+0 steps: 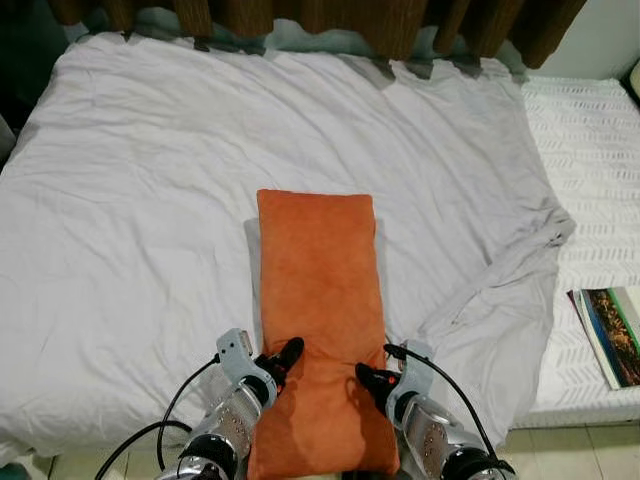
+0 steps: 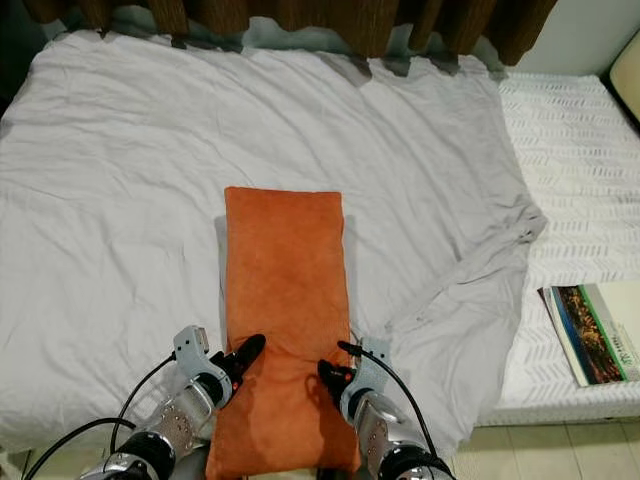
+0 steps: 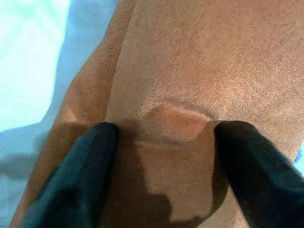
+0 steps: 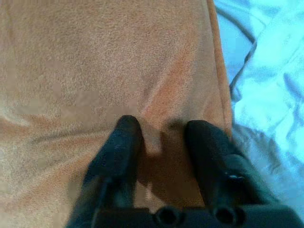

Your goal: Clean up the room

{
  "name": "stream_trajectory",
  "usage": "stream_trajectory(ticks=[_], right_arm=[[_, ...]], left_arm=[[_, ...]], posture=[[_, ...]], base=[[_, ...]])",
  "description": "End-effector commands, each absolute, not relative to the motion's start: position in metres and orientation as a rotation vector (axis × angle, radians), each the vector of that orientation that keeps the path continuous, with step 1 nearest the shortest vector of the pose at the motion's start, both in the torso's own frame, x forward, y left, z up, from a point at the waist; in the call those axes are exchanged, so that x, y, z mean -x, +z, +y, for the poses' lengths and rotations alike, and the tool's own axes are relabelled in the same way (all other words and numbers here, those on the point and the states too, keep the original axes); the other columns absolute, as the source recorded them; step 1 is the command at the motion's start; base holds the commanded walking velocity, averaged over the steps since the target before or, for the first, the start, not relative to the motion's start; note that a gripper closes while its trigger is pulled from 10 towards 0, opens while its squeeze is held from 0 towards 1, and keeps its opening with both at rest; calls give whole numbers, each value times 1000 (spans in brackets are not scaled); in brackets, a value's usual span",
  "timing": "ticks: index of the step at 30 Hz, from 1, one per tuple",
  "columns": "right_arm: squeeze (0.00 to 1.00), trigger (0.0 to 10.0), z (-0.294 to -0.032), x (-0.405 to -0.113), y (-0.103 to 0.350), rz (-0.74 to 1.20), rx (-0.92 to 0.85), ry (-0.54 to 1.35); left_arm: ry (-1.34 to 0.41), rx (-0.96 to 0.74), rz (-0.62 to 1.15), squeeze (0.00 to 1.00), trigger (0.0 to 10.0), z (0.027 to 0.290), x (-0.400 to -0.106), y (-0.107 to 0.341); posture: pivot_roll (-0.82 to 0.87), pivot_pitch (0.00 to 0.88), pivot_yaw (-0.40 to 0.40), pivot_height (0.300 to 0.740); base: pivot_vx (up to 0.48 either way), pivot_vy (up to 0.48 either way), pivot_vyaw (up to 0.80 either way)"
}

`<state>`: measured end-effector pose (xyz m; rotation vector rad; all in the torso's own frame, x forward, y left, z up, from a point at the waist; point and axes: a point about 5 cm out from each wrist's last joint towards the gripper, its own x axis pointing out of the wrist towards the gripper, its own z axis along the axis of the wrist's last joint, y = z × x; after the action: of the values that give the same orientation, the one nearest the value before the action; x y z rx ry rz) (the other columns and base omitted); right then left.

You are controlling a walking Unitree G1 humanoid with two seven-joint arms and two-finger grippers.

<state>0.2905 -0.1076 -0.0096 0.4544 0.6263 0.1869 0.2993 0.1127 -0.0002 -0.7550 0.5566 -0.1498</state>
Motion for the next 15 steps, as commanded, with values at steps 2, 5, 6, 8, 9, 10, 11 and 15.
stream_trajectory(ticks=[2, 5, 6, 8, 9, 10, 11, 15], right_arm=[[0, 0, -94, -259, -37, 765, -512, 140], [0, 0, -82, -253, -39, 774, -524, 144], [0, 0, -80, -253, -39, 775, -525, 149], [0, 0, -77, -254, -38, 769, -512, 153], [0, 0, -77, -254, -38, 769, -512, 153], [0, 0, -76, -255, -38, 764, -505, 153], [0, 0, -76, -255, -38, 764, -505, 153], [0, 0, -79, -260, -34, 745, -504, 140]], left_arm=[[-150, 763, 770, 0, 0, 102, -262, -34], [-175, 749, 777, 0, 0, 103, -259, -36], [-184, 747, 777, 0, 0, 103, -258, -36], [-189, 731, 773, 0, 0, 103, -258, -36], [-189, 731, 773, 0, 0, 103, -258, -36], [-195, 716, 765, 0, 0, 104, -258, -36], [-195, 716, 765, 0, 0, 104, -258, -36], [-213, 672, 743, 0, 0, 105, -261, -33]], posture=[[52, 475, -86, 740], [72, 475, -79, 740], [77, 474, -77, 740], [82, 471, -75, 740], [82, 471, -75, 740], [83, 464, -76, 740], [83, 464, -76, 740], [82, 437, -78, 740]], base=[[0, 0, 0], [0, 0, 0], [0, 0, 0], [0, 0, 0], [0, 0, 0], [0, 0, 0], [0, 0, 0], [0, 0, 0]])
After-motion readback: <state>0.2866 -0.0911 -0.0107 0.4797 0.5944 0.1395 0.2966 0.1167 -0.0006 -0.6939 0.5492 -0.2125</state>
